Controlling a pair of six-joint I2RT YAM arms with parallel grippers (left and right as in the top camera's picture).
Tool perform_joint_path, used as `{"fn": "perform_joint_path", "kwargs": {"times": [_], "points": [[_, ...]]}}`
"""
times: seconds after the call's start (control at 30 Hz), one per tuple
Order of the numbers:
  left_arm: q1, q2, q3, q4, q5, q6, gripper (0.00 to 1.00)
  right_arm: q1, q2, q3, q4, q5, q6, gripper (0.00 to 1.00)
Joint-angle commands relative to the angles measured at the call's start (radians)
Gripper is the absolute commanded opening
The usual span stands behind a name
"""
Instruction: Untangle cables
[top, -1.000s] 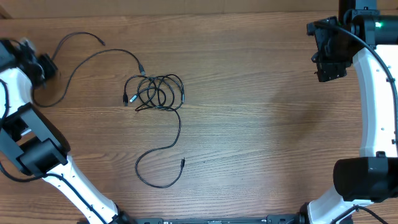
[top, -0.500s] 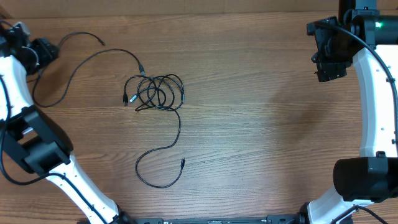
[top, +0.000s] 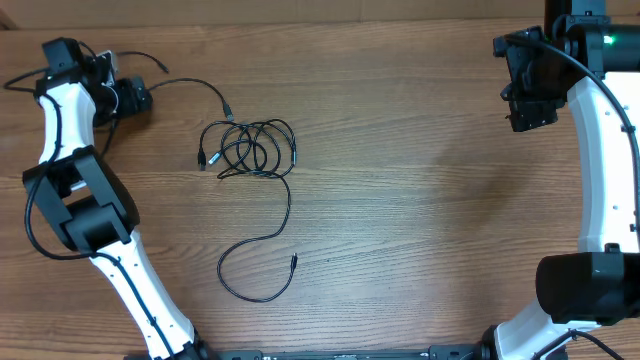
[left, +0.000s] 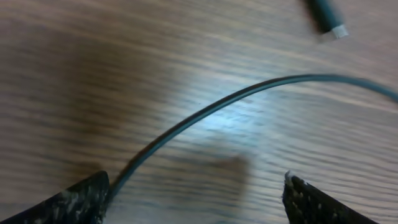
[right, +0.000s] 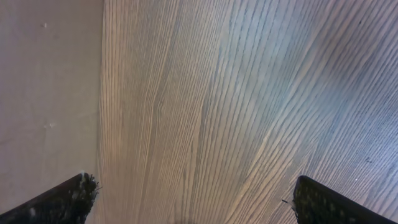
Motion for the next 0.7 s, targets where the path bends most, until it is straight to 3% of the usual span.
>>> {"fn": "perform_joint_path", "kwargs": {"times": [0.0,0.2,0.4,0.47,0.63,0.67], "points": [[0.017,0.016,-0.005,-0.008,-0.102,0.05,0.84,-0.001,-0.03,0.002,0.002,0.014,-0.003,1.0],[0.049,0.032,-0.005,-0.079,-0.103,0.138,0.79,-0.001,-0.03,0.002,0.002,0.014,-0.003,1.0],[0.071,0.096,-0.008,-0.158,-0.105,0.212,0.61,-0.001,-0.03,0.002,0.002,0.014,-0.003,1.0],[0.078,0.114,-0.009,-0.171,-0.104,0.211,0.49,-0.001,-0.03,0.002,0.003,0.014,-0.003,1.0],[0.096,0.146,-0.009,-0.202,-0.099,0.198,0.04,-0.001,-0.03,0.002,0.003,0.014,-0.003,1.0],[0.1,0.146,-0.009,-0.201,-0.099,0.185,0.04,-0.001,-0.03,0.002,0.002,0.014,-0.003,1.0]]}}
